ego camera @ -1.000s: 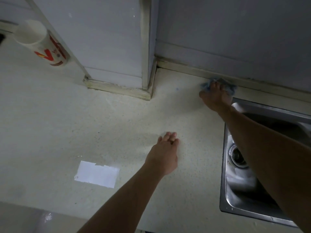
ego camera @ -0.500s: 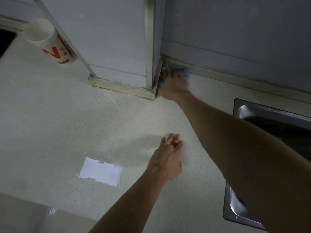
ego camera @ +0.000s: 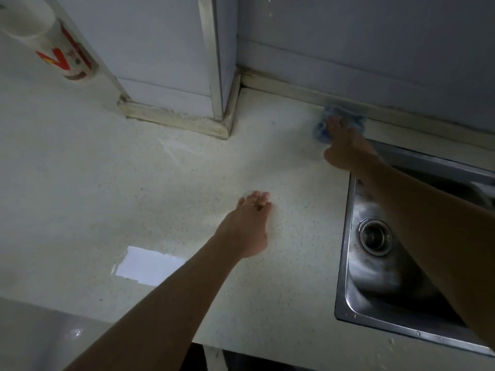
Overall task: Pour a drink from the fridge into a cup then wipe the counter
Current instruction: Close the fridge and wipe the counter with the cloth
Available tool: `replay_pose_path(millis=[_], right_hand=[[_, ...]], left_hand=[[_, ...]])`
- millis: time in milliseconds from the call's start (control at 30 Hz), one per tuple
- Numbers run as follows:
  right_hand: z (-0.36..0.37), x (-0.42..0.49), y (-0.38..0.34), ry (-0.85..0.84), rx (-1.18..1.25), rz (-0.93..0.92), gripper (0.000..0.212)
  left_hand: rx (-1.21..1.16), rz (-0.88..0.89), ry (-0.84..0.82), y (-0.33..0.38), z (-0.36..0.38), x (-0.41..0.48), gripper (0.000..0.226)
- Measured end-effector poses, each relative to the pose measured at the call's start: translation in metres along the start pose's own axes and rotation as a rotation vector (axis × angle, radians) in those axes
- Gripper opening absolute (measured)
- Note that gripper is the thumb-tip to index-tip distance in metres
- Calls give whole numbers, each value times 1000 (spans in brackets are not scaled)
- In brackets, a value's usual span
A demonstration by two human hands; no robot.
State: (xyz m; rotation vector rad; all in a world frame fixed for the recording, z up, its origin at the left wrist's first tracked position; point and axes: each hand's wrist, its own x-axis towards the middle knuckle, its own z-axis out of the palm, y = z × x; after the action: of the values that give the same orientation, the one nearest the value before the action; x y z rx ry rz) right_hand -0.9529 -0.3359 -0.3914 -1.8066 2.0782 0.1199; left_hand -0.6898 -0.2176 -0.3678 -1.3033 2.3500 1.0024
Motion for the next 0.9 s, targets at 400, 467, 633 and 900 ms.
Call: replay_pose_path(millis=[400,467,633,900], right_hand=[[34,0,-119,49,72,66,76],[42,-1,-153,14,61,-7,82],[55,-6,-184,31,-47,-174,88],[35,-52,-85,131,-15,-157,79]], left_hand=[[-25,4,44,-1,3,-1,71],[-9,11,55,-1,2,-2,70],[26,-20,112,3,4,-6,58],[-50,11,30,0,-1,-3,74]])
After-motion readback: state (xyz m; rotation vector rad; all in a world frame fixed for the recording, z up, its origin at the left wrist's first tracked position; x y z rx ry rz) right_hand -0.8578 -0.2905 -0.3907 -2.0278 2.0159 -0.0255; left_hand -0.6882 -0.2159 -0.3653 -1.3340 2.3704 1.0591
